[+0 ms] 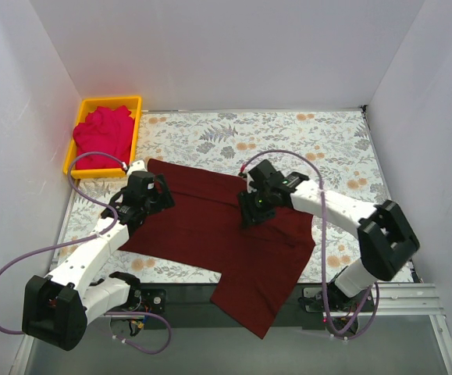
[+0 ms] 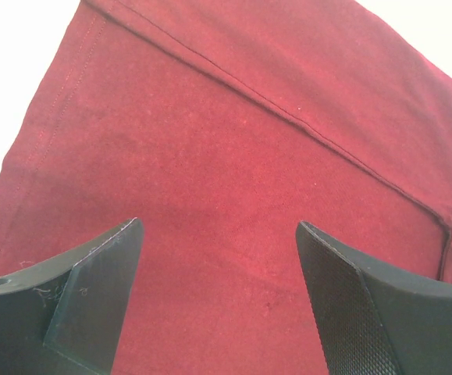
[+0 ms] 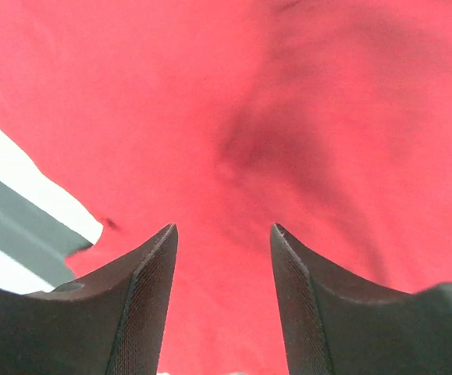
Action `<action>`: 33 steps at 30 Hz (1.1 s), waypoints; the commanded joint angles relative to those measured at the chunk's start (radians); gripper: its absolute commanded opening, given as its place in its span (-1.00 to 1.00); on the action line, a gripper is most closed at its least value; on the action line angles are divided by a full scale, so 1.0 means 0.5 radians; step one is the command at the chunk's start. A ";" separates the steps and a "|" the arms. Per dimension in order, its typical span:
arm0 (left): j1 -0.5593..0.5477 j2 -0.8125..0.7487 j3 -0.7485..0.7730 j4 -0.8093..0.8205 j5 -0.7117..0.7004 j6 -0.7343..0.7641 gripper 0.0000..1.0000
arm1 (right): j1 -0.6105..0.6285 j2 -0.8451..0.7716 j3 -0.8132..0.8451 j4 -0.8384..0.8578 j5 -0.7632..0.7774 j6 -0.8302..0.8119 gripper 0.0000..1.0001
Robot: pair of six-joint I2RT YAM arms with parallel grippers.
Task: Fold and stack the t-shirts
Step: Fold the tshirt
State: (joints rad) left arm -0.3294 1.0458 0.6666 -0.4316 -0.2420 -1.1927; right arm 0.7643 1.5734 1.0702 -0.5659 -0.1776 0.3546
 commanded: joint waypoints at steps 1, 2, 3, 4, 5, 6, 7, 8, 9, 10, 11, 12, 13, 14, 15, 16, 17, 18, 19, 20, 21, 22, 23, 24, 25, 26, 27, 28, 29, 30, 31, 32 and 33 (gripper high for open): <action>-0.001 -0.024 -0.011 0.041 0.015 0.020 0.57 | -0.184 -0.332 -0.121 0.092 0.189 0.061 0.16; -0.001 -0.024 -0.008 0.041 0.024 0.023 0.57 | -0.297 -0.391 -0.234 0.122 0.168 0.067 0.15; -0.001 -0.024 -0.011 0.041 0.048 0.023 0.57 | -0.356 -0.449 -0.290 0.171 0.159 0.097 0.16; -0.001 -0.021 -0.008 0.044 0.076 0.008 0.57 | -0.420 -0.572 -0.348 0.199 0.147 0.113 0.15; -0.001 -0.018 -0.008 0.044 0.119 -0.004 0.57 | -0.546 -0.637 -0.422 0.227 0.104 0.134 0.15; -0.001 -0.015 -0.002 0.038 0.192 -0.023 0.57 | -0.605 -0.701 -0.544 0.257 0.091 0.159 0.14; -0.004 -0.012 0.010 0.038 0.338 -0.050 0.57 | -0.651 -0.820 -0.609 0.297 0.079 0.202 0.13; -0.004 0.001 0.014 0.038 0.428 -0.133 0.57 | -0.730 -0.876 -0.664 0.316 0.058 0.226 0.11; -0.022 0.013 0.017 0.044 0.480 -0.173 0.54 | -0.770 -0.934 -0.774 0.331 0.039 0.248 0.11; -0.037 0.034 0.029 0.050 0.678 -0.222 0.53 | -0.804 -1.044 -0.827 0.368 0.021 0.288 0.08; -0.065 0.074 0.041 0.062 0.735 -0.310 0.49 | -0.865 -1.097 -0.876 0.389 -0.025 0.306 0.07; -0.141 0.105 0.047 0.078 0.778 -0.363 0.47 | -0.896 -1.149 -0.937 0.405 -0.050 0.322 0.06; -0.194 0.132 0.056 0.096 0.830 -0.406 0.45 | -0.927 -1.253 -1.029 0.423 -0.068 0.340 0.06; -0.252 0.160 0.075 0.145 0.834 -0.446 0.42 | -0.985 -1.299 -1.081 0.435 -0.089 0.377 0.03; -0.371 0.227 0.087 0.167 0.834 -0.525 0.37 | -1.013 -1.342 -1.121 0.438 -0.096 0.398 0.01; -0.424 0.264 0.102 0.191 0.831 -0.556 0.34 | -1.062 -1.428 -1.198 0.435 -0.099 0.407 -0.01; -0.476 0.316 0.148 0.225 0.819 -0.590 0.33 | -1.083 -1.468 -1.229 0.435 -0.105 0.432 -0.01; -0.561 0.405 0.170 0.237 0.806 -0.636 0.26 | -1.105 -1.502 -1.257 0.441 -0.117 0.441 -0.03; -0.602 0.463 0.203 0.247 0.797 -0.658 0.20 | -1.126 -1.557 -1.284 0.439 -0.132 0.447 -0.05; -0.636 0.513 0.228 0.256 0.779 -0.673 0.15 | -1.160 -1.573 -1.324 0.442 -0.169 0.454 -0.07; -0.703 0.562 0.295 0.259 0.770 -0.683 0.10 | -1.176 -1.585 -1.340 0.442 -0.191 0.454 -0.08; -0.737 0.662 0.326 0.265 0.757 -0.698 0.01 | -1.182 -1.588 -1.349 0.439 -0.215 0.457 -0.09; -0.767 0.709 0.354 0.268 0.745 -0.707 -0.03 | -1.197 -1.585 -1.379 0.438 -0.249 0.457 -0.09; -0.825 0.764 0.412 0.271 0.727 -0.713 -0.06 | -1.200 -1.582 -1.395 0.435 -0.267 0.460 -0.09; -0.850 0.856 0.443 0.274 0.726 -0.716 -0.06 | -1.206 -1.591 -1.410 0.438 -0.280 0.466 -0.10; -0.875 0.911 0.473 0.271 0.723 -0.719 -0.08 | -1.213 -1.597 -1.441 0.435 -0.295 0.472 -0.10; -0.933 0.954 0.522 0.271 0.699 -0.719 -0.09 | -1.216 -1.610 -1.453 0.435 -0.301 0.475 -0.10; -0.958 1.040 0.547 0.271 0.690 -0.716 -0.11 | -1.216 -1.634 -1.465 0.438 -0.304 0.478 -0.10; -0.979 1.077 0.569 0.274 0.677 -0.719 -0.16 | -1.222 -1.643 -1.475 0.438 -0.307 0.484 -0.10; -1.019 1.111 0.584 0.271 0.665 -0.719 -0.17 | -1.222 -1.659 -1.490 0.435 -0.311 0.484 -0.10; -1.032 1.151 0.618 0.265 0.653 -0.722 -0.19 | -1.225 -1.677 -1.493 0.435 -0.311 0.484 -0.10; -1.044 1.209 0.636 0.262 0.647 -0.719 -0.20 | -1.228 -1.683 -1.499 0.435 -0.314 0.481 -0.10; -1.068 1.243 0.658 0.259 0.641 -0.719 -0.21 | -1.231 -1.686 -1.508 0.429 -0.314 0.475 -0.10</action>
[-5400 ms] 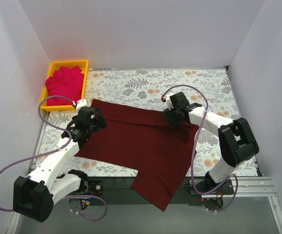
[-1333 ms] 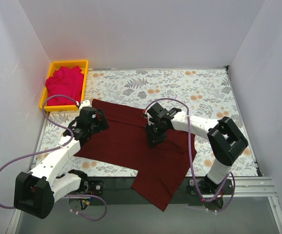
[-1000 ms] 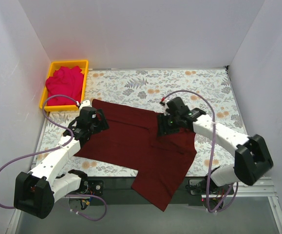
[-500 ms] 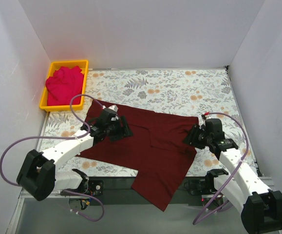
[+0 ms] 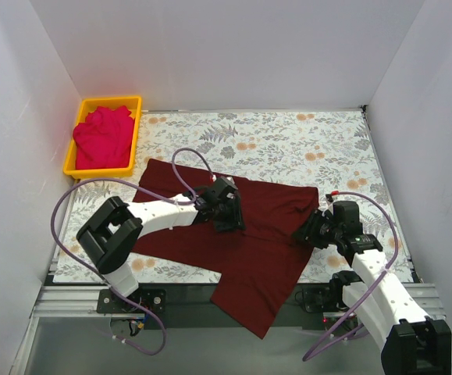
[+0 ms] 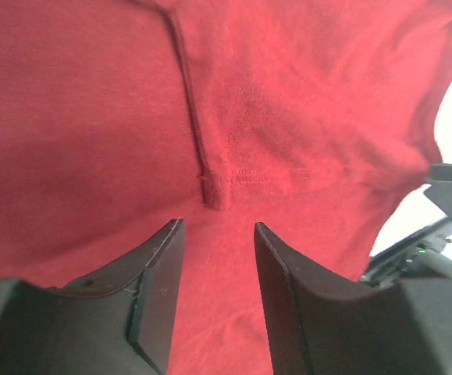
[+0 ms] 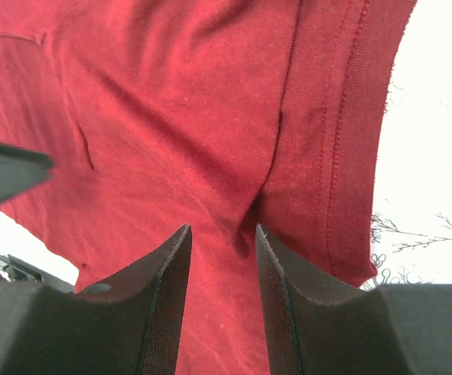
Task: Fold and stack the t-shirts
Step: Fold the tshirt
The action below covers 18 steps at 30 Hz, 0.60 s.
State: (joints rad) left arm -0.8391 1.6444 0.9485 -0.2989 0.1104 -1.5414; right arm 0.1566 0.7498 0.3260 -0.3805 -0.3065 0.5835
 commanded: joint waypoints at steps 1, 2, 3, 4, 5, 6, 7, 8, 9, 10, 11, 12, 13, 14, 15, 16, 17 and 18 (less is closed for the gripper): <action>-0.061 0.074 0.134 -0.013 -0.098 -0.019 -0.22 | -0.019 -0.045 -0.026 0.055 -0.059 0.014 -0.11; -0.077 0.122 0.158 -0.034 -0.113 -0.010 -0.23 | -0.022 -0.048 -0.032 0.049 -0.065 0.011 -0.11; -0.101 0.147 0.183 -0.046 -0.132 -0.004 -0.25 | -0.019 -0.055 -0.035 0.046 -0.068 0.011 -0.11; -0.110 0.172 0.232 -0.065 -0.165 0.002 -0.25 | -0.022 -0.055 -0.044 0.049 -0.071 0.008 -0.12; -0.123 0.199 0.253 -0.104 -0.184 0.002 -0.25 | -0.022 -0.055 -0.051 0.046 -0.077 0.008 -0.12; -0.141 0.239 0.275 -0.126 -0.196 0.012 -0.25 | -0.022 -0.052 -0.051 0.046 -0.077 0.005 -0.12; -0.150 0.261 0.290 -0.144 -0.196 0.012 -0.26 | -0.025 -0.048 -0.063 0.049 -0.080 0.005 -0.13; -0.156 0.273 0.315 -0.175 -0.272 0.009 -0.26 | -0.022 -0.048 -0.066 0.046 -0.083 0.005 -0.13; -0.172 0.282 0.318 -0.181 -0.282 0.009 -0.27 | -0.025 -0.051 -0.072 0.046 -0.083 0.002 -0.13; -0.175 0.298 0.321 -0.191 -0.285 0.009 -0.31 | -0.025 -0.055 -0.078 0.046 -0.080 0.005 -0.13; -0.178 0.298 0.324 -0.200 -0.297 0.006 -0.32 | -0.025 -0.055 -0.087 0.052 -0.086 -0.001 -0.14; -0.187 0.301 0.324 -0.203 -0.307 0.003 -0.34 | -0.022 -0.048 -0.090 0.052 -0.086 -0.004 -0.14; -0.190 0.298 0.324 -0.203 -0.313 0.006 -0.41 | -0.025 -0.045 -0.091 0.058 -0.086 -0.007 -0.16; -0.193 0.298 0.327 -0.209 -0.319 0.006 -0.46 | -0.022 -0.045 -0.091 0.055 -0.099 -0.007 -0.17; -0.199 0.298 0.330 -0.212 -0.328 0.003 -0.49 | -0.022 -0.039 -0.094 0.068 -0.111 -0.010 -0.17; -0.199 0.295 0.336 -0.218 -0.328 0.006 -0.57 | -0.025 -0.036 -0.094 0.074 -0.114 -0.016 -0.19; -0.206 0.295 0.339 -0.215 -0.331 0.003 -0.60 | -0.025 -0.033 -0.094 0.077 -0.126 -0.019 -0.19; -0.212 0.295 0.343 -0.218 -0.334 0.002 -0.65 | -0.025 -0.024 -0.097 0.083 -0.135 -0.023 -0.20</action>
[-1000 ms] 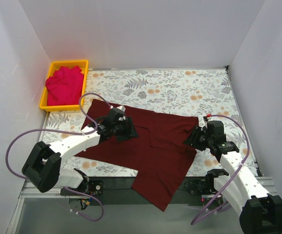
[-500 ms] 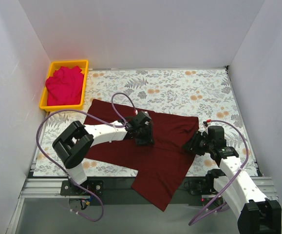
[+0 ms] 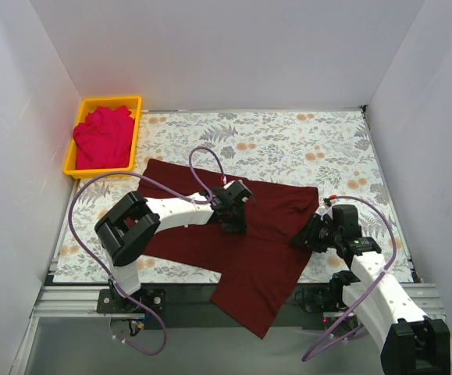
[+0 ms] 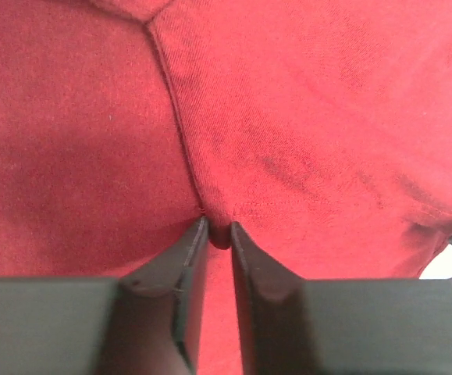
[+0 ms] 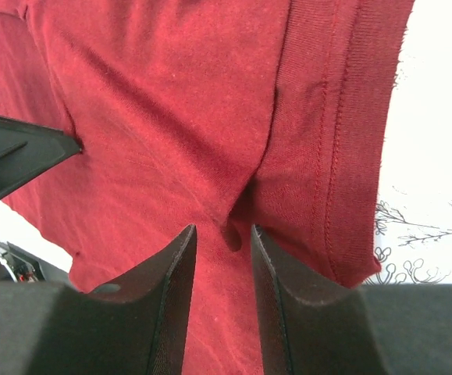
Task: Fold and stack the t-shirts
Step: Fold the tshirt
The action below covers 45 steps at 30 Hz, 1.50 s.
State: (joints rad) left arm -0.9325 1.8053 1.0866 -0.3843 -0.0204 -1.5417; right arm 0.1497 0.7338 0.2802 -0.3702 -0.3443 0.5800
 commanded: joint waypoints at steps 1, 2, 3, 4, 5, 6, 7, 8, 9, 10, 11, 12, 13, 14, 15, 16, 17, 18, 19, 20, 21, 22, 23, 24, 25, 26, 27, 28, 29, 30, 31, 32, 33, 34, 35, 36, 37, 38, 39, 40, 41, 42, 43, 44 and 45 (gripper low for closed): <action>-0.025 -0.027 0.069 -0.047 -0.076 0.003 -0.70 | -0.011 0.014 -0.005 0.075 -0.066 -0.025 -0.21; -0.028 -0.027 0.069 -0.053 -0.076 0.006 -0.77 | -0.011 0.023 -0.005 0.078 -0.087 -0.028 -0.21; -0.031 -0.027 0.069 -0.057 -0.079 0.003 -0.83 | -0.008 0.036 -0.008 0.081 -0.097 -0.031 -0.22; -0.031 -0.027 0.075 -0.063 -0.085 0.003 -0.87 | -0.008 0.039 -0.011 0.096 -0.106 -0.034 -0.26; -0.031 -0.030 0.073 -0.075 -0.091 0.003 -0.95 | -0.011 0.045 -0.014 0.096 -0.124 -0.031 -0.28; -0.031 -0.036 0.072 -0.081 -0.097 0.006 -0.99 | -0.008 0.045 -0.011 0.099 -0.124 -0.031 -0.31; -0.031 -0.040 0.079 -0.090 -0.112 0.006 -1.00 | -0.008 0.045 -0.011 0.096 -0.131 -0.031 -0.43; -0.031 -0.049 0.082 -0.106 -0.122 0.009 -1.00 | -0.011 0.036 -0.008 0.096 -0.134 -0.028 -0.49; -0.031 -0.058 0.085 -0.118 -0.128 0.009 -1.00 | -0.008 0.024 -0.008 0.096 -0.134 -0.028 -0.54; -0.031 -0.064 0.100 -0.136 -0.143 0.012 -1.00 | -0.011 0.017 -0.005 0.096 -0.137 -0.022 -0.64; -0.031 -0.073 0.106 -0.145 -0.152 0.019 -1.00 | -0.008 0.008 -0.002 0.096 -0.140 -0.019 -0.71; -0.031 -0.076 0.118 -0.158 -0.159 0.031 -1.00 | -0.008 -0.001 -0.002 0.093 -0.140 -0.016 -0.77; -0.031 -0.073 0.131 -0.182 -0.168 0.037 -1.00 | -0.008 -0.004 0.001 0.093 -0.143 -0.013 -0.86; -0.031 -0.070 0.158 -0.198 -0.168 0.043 -1.00 | -0.011 -0.010 0.001 0.087 -0.146 -0.010 -0.89; -0.031 -0.067 0.174 -0.216 -0.168 0.058 -1.00 | -0.008 -0.019 0.004 0.078 -0.152 -0.004 -0.91; -0.031 -0.064 0.189 -0.250 -0.174 0.065 -1.00 | -0.008 -0.019 0.007 0.066 -0.158 0.000 -0.93; -0.031 -0.061 0.216 -0.265 -0.174 0.071 -1.00 | -0.011 -0.022 0.010 0.056 -0.164 0.000 -0.94; -0.031 -0.061 0.229 -0.283 -0.177 0.077 -1.00 | -0.011 -0.026 0.013 0.035 -0.170 0.000 -0.94; -0.031 -0.058 0.241 -0.317 -0.180 0.092 -1.00 | -0.011 -0.026 0.016 0.023 -0.177 0.000 -0.95; -0.028 -0.058 0.259 -0.333 -0.177 0.098 -1.00 | -0.011 -0.026 0.022 0.007 -0.192 0.000 -0.95; -0.028 -0.058 0.269 -0.348 -0.180 0.107 -1.00 | -0.008 -0.029 0.029 -0.020 -0.201 -0.003 -0.95; -0.028 -0.049 0.278 -0.378 -0.177 0.120 -1.00 | -0.011 -0.029 0.032 -0.036 -0.213 -0.003 -0.95; -0.028 -0.046 0.284 -0.391 -0.174 0.129 -1.00 | -0.008 -0.026 0.038 -0.045 -0.219 -0.006 -0.95; -0.028 -0.037 0.299 -0.403 -0.165 0.135 -1.00 | -0.011 -0.026 0.041 -0.060 -0.229 -0.010 -0.95; -0.028 -0.030 0.303 -0.431 -0.156 0.144 -1.00 | -0.011 -0.023 0.041 -0.085 -0.238 -0.010 -0.95; -0.025 -0.018 0.309 -0.440 -0.149 0.153 -1.00 | -0.011 -0.016 0.044 -0.094 -0.256 -0.013 -0.95; -0.022 -0.015 0.315 -0.449 -0.128 0.163 -1.00 | -0.011 -0.007 0.044 -0.100 -0.265 -0.013 -0.95; -0.025 -0.012 0.321 -0.477 -0.128 0.166 -1.00 | -0.011 -0.004 0.044 -0.106 -0.284 -0.028 -0.95; -0.025 -0.009 0.324 -0.486 -0.128 0.175 -1.00 | -0.011 0.005 0.047 -0.112 -0.287 -0.037 -0.95; -0.022 -0.015 0.324 -0.492 -0.128 0.181 -1.00 | -0.008 0.020 0.056 -0.122 -0.290 -0.046 -0.95; -0.019 -0.018 0.324 -0.507 -0.128 0.181 -1.00 | -0.011 0.030 0.059 -0.131 -0.299 -0.056 -0.95; -0.019 -0.024 0.327 -0.511 -0.122 0.184 -1.00 | -0.011 0.039 0.062 -0.134 -0.311 -0.065 -0.95; -0.019 -0.030 0.330 -0.523 -0.119 0.193 -1.00 | -0.011 0.051 0.062 -0.134 -0.324 -0.068 -0.94; -0.019 -0.033 0.333 -0.538 -0.116 0.196 -1.00 | -0.011 0.060 0.062 -0.134 -0.345 -0.071 -0.94; -0.016 -0.033 0.330 -0.541 -0.116 0.200 -1.00 | -0.008 0.069 0.062 -0.137 -0.345 -0.080 -0.93; -0.016 -0.036 0.333 -0.544 -0.113 0.209 -1.00 | -0.008 0.082 0.062 -0.137 -0.351 -0.086 -0.92; -0.013 -0.030 0.327 -0.547 -0.100 0.209 -1.00 | -0.008 0.094 0.056 -0.134 -0.345 -0.092 -0.92; -0.013 -0.024 0.324 -0.551 -0.091 0.212 -1.00 | -0.008 0.094 0.053 -0.134 -0.345 -0.092 -0.92; -0.013 -0.021 0.321 -0.548 -0.079 0.218 -1.00 | -0.008 0.109 0.047 -0.134 -0.345 -0.095 -0.92; -0.013 -0.003 0.318 -0.538 -0.064 0.218 -1.00 | -0.011 0.112 0.035 -0.131 -0.345 -0.095 -0.91; -0.013 0.006 0.303 -0.535 -0.042 0.218 -1.00 | -0.008 0.125 0.032 -0.131 -0.342 -0.099 -0.90; -0.013 0.013 0.297 -0.529 -0.033 0.218 -1.00 | -0.008 0.131 0.026 -0.134 -0.342 -0.108 -0.90; -0.013 0.031 0.287 -0.517 -0.024 0.221 -1.00 | -0.011 0.134 0.023 -0.131 -0.336 -0.108 -0.89; -0.013 0.037 0.281 -0.517 -0.018 0.221 -1.00 | -0.008 0.143 0.013 -0.134 -0.336 -0.114 -0.89; -0.013 0.043 0.272 -0.514 -0.005 0.221 -1.00 | -0.011 0.152 0.007 -0.131 -0.333 -0.117 -0.88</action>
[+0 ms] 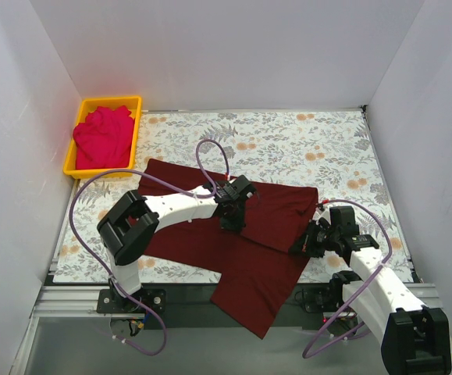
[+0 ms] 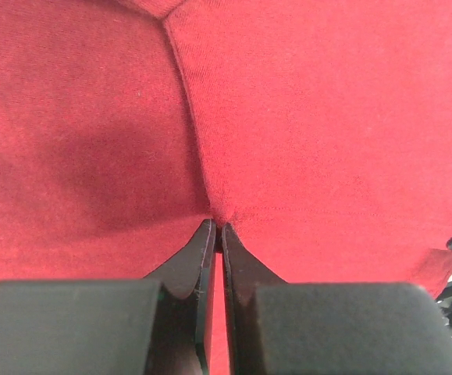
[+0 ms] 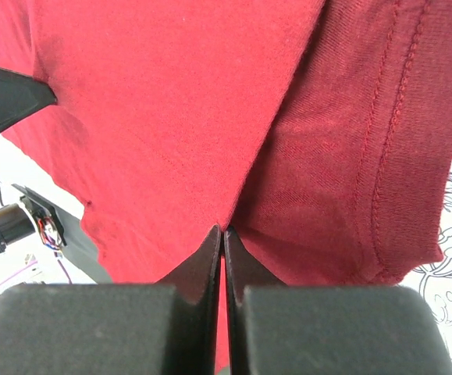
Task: Fold and stack the t-shirts
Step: Fold the tshirt
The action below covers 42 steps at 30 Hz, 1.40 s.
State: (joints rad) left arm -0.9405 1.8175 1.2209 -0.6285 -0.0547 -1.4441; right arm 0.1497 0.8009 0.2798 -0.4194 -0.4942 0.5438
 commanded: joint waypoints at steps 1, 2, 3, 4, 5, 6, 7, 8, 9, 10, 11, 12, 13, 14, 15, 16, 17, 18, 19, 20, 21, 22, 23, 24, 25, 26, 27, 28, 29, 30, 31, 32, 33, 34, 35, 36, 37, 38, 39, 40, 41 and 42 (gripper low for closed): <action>0.003 0.028 0.000 -0.022 0.067 0.026 -1.00 | -0.011 0.018 0.005 -0.026 -0.027 -0.054 -0.88; 0.007 0.031 -0.006 -0.019 0.070 0.026 -1.00 | -0.008 0.033 0.002 -0.029 -0.030 -0.057 -0.87; 0.003 0.034 -0.015 -0.010 0.070 0.023 -1.00 | -0.008 0.036 0.002 -0.020 -0.036 -0.057 -0.87; 0.003 0.034 -0.021 -0.004 0.076 0.020 -1.00 | -0.008 0.043 0.002 -0.020 -0.042 -0.063 -0.87; 0.003 0.037 -0.024 -0.004 0.076 0.020 -0.98 | -0.008 0.052 0.008 -0.017 -0.042 -0.066 -0.86; 0.007 0.034 -0.024 -0.004 0.067 0.017 -0.95 | -0.011 0.055 0.017 -0.017 -0.045 -0.072 -0.79; 0.007 0.028 -0.018 -0.004 0.060 0.020 -0.90 | -0.011 0.061 0.026 -0.020 -0.042 -0.090 -0.73; 0.010 0.013 -0.015 -0.004 0.051 0.007 -0.78 | -0.011 0.061 0.042 -0.023 -0.033 -0.097 -0.66; 0.013 -0.002 0.000 -0.007 0.030 0.004 -0.70 | -0.008 0.064 0.081 -0.020 -0.018 -0.103 -0.52; 0.025 -0.015 0.006 -0.007 0.024 0.001 -0.64 | -0.011 0.064 0.103 -0.020 0.031 -0.109 -0.44; 0.052 -0.036 0.012 -0.010 0.027 0.001 -0.59 | -0.011 0.064 0.136 -0.029 0.055 -0.133 -0.37; 0.074 -0.079 0.022 -0.010 0.027 0.004 -0.48 | -0.014 0.073 0.201 -0.029 0.083 -0.146 -0.21; 0.098 -0.107 0.034 -0.010 0.030 0.013 -0.43 | -0.014 0.085 0.241 -0.026 0.153 -0.155 -0.15; 0.162 -0.134 0.040 -0.010 0.030 0.023 -0.36 | -0.017 0.116 0.278 -0.029 0.206 -0.170 -0.10; 0.202 -0.183 0.046 -0.010 0.030 0.050 -0.22 | -0.032 0.134 0.314 -0.020 0.261 -0.182 -0.02; 0.297 -0.214 0.061 -0.013 0.033 0.075 -0.17 | -0.045 0.183 0.391 -0.011 0.343 -0.192 0.02; 0.356 -0.236 0.071 -0.013 0.036 0.093 -0.15 | -0.057 0.205 0.425 0.013 0.374 -0.201 0.04; 0.423 -0.281 0.074 -0.013 0.045 0.145 -0.14 | -0.087 0.230 0.459 0.086 0.402 -0.213 0.06; 0.488 -0.300 0.077 0.005 0.054 0.170 -0.12 | -0.100 0.251 0.504 0.142 0.442 -0.213 0.07; 0.631 -0.312 0.074 0.017 0.051 0.188 -0.12 | -0.112 0.297 0.523 0.194 0.467 -0.210 0.08; 0.708 -0.319 0.077 0.027 0.057 0.222 -0.12 | -0.149 0.319 0.536 0.310 0.491 -0.183 0.09; 0.785 -0.306 0.086 0.036 0.073 0.271 -0.12 | -0.170 0.340 0.548 0.372 0.519 -0.173 0.08; 0.938 -0.288 0.120 0.039 0.079 0.302 -0.12 | -0.195 0.389 0.566 0.424 0.540 -0.164 0.09; 1.009 -0.270 0.135 0.039 0.070 0.323 -0.12 | -0.235 0.414 0.575 0.525 0.568 -0.155 0.09; 1.128 -0.239 0.153 0.045 0.054 0.360 -0.12 | -0.262 0.441 0.579 0.578 0.583 -0.158 0.09; 1.184 -0.221 0.175 0.054 -0.010 0.369 -0.12 | -0.281 0.496 0.576 0.642 0.568 -0.158 0.08; 1.233 -0.208 0.181 0.097 -0.025 0.375 -0.12 | -0.369 0.527 0.569 0.691 0.553 -0.158 0.08; 1.325 -0.178 0.184 0.125 -0.041 0.375 -0.12 | -0.403 0.576 0.566 0.777 0.525 -0.152 0.08; 1.368 -0.156 0.193 0.146 -0.050 0.366 -0.12 | -0.471 0.601 0.560 0.811 0.513 -0.155 0.07; 1.408 -0.129 0.218 0.186 -0.062 0.363 -0.12 | -0.508 0.625 0.554 0.820 0.476 -0.152 0.08; 1.472 -0.104 0.233 0.198 -0.068 0.357 -0.12 | -0.545 0.668 0.548 0.951 0.455 -0.149 0.07; 1.497 -0.049 0.249 0.214 -0.078 0.360 -0.12 | -0.612 0.693 0.542 0.989 0.430 -0.146 0.07; 1.522 -0.024 0.279 0.241 -0.081 0.363 -0.12 | -0.640 0.717 0.539 1.035 0.403 -0.146 0.07; 1.559 0.000 0.298 0.254 -0.087 0.369 -0.13 | -0.664 0.775 0.539 1.072 0.342 -0.146 0.07; 1.574 0.064 0.313 0.257 -0.093 0.388 -0.13 | -0.701 0.809 0.548 1.124 0.317 -0.158 0.07; 1.583 0.089 0.341 0.257 -0.096 0.397 -0.13 | -0.710 0.849 0.572 1.145 0.271 -0.170 0.06; 1.602 0.117 0.347 0.257 -0.099 0.406 -0.14 | -0.720 0.928 0.582 1.164 0.234 -0.176 0.05; 1.608 0.138 0.347 0.260 -0.102 0.415 -0.14 | -0.732 0.966 0.588 1.222 0.200 -0.186 0.04; 1.614 0.175 0.341 0.266 -0.102 0.431 -0.16 | -0.732 1.003 0.594 1.256 0.139 -0.183 0.02; 1.620 0.187 0.323 0.272 -0.108 0.440 -0.17 | -0.732 1.067 0.597 1.293 0.105 -0.189 0.02; 1.623 0.197 0.307 0.278 -0.114 0.443 -0.18 | -0.732 1.095 0.597 1.354 0.077 -0.189 0.00; 1.626 0.209 0.298 0.290 -0.121 0.458 -0.19 | -0.732 1.122 0.600 1.376 0.044 -0.192 0.00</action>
State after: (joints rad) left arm -0.1329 1.9293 1.3643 -0.5068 -0.0898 -1.2484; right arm -0.2131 1.3315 0.5369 0.1421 -0.3790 0.4660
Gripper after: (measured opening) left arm 0.412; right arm 0.503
